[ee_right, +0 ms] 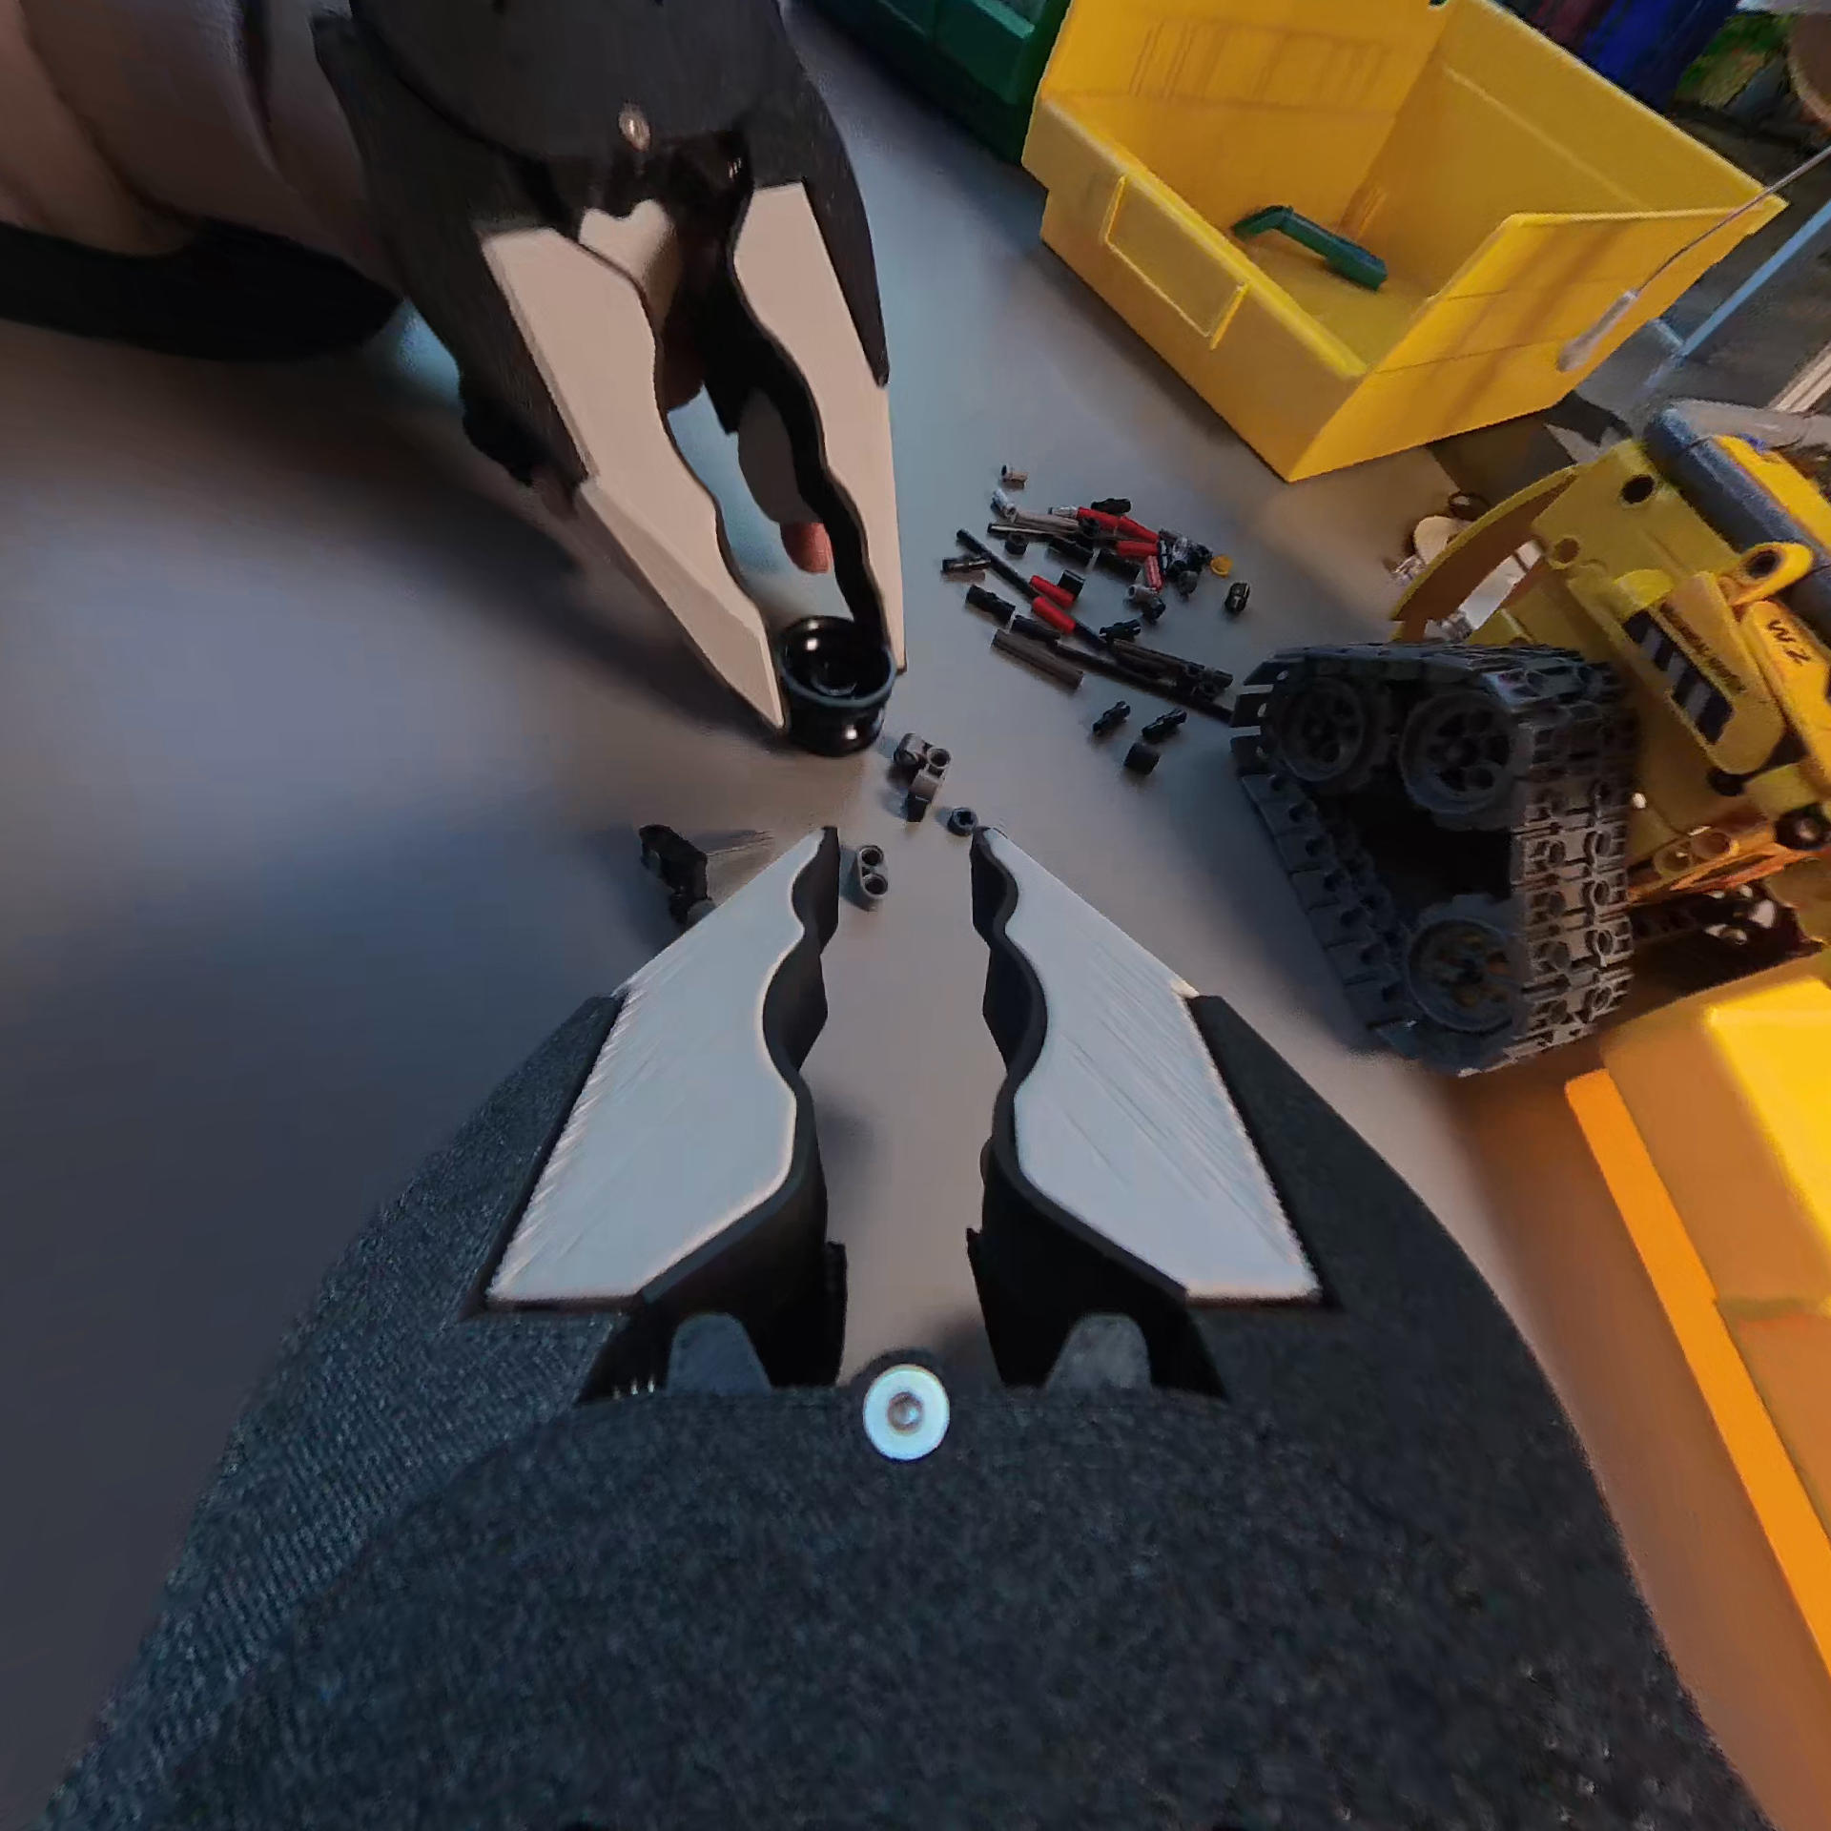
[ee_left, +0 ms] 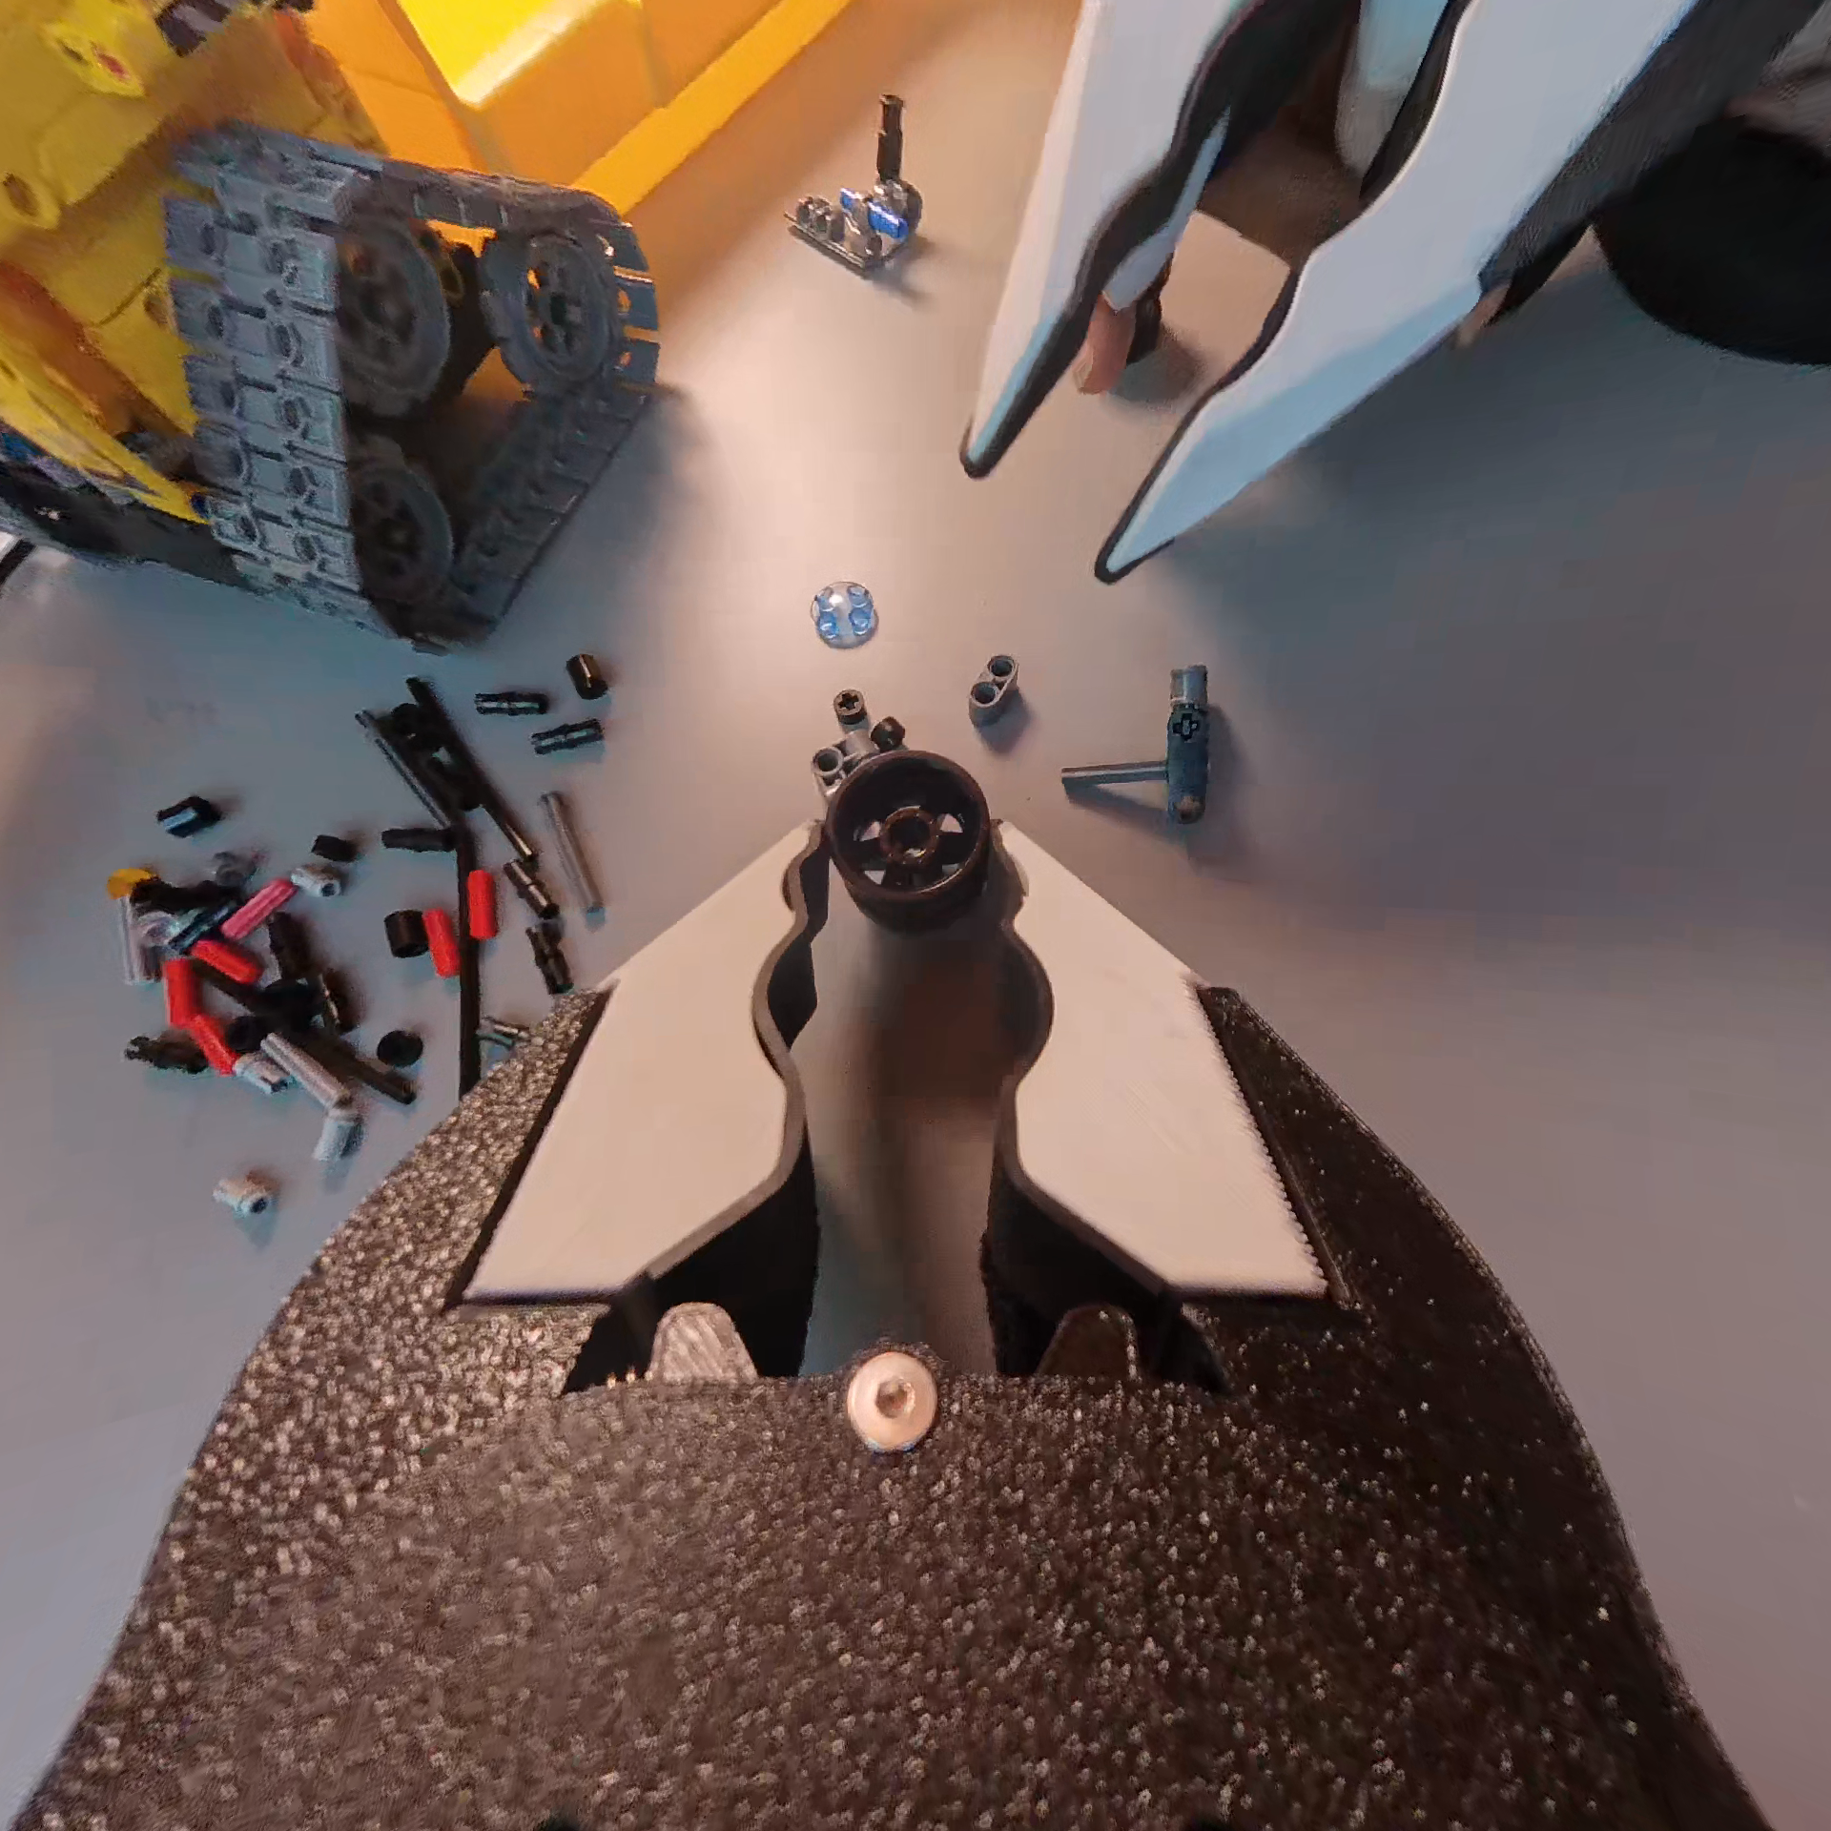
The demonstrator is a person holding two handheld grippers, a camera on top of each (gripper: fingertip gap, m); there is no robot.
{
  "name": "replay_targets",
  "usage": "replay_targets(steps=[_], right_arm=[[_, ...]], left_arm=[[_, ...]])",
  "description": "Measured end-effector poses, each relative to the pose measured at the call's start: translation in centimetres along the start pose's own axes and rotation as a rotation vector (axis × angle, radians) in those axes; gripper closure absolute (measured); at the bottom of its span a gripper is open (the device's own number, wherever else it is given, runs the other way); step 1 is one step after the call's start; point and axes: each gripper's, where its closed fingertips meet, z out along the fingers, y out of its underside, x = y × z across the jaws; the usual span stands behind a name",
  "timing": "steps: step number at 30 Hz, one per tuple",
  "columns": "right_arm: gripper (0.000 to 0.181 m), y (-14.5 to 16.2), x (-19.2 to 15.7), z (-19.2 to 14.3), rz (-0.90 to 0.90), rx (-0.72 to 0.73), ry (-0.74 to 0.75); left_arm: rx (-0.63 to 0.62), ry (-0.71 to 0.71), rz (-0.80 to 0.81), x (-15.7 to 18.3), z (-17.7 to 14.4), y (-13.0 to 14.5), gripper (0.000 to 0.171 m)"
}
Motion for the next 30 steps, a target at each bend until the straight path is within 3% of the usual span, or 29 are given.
replay_targets(steps=[5, 11, 16, 20, 23, 26, 30], right_arm=[[0.162, 2.3, -0.3, 2.0, 0.065, -0.220, -0.011], [0.176, 2.5, -0.7, 3.0, 0.067, -0.287, -0.030], [0.177, 1.2, -0.3, 2.1, 0.072, -0.209, -0.038], [0.177, -3.8, 8.3, -5.0, 0.135, 0.077, 0.255], [0.177, -3.6, 17.0, -14.1, 0.252, 0.167, 0.586], [0.177, 2.6, 24.9, -22.1, 0.302, -0.014, 0.889], [0.177, 13.9, 32.0, -26.3, 0.442, -0.331, 0.982]], left_arm=[[-0.027, -0.026, -0.046, -1.4, -1.1, 1.0, 0.140], [-0.001, -0.062, -0.009, -1.6, -1.5, 0.5, 0.140], [0.023, -0.068, -0.021, -1.7, -1.9, 0.2, 0.140], [-0.009, -0.070, -0.012, -1.8, -1.8, 0.9, 0.140], [0.000, -0.061, -0.010, -1.6, -1.8, 0.7, 0.140], [0.008, -0.050, -0.005, -1.4, -1.8, 0.6, 0.140], [0.001, -0.045, 0.009, -1.1, -1.6, 0.7, 0.140]])
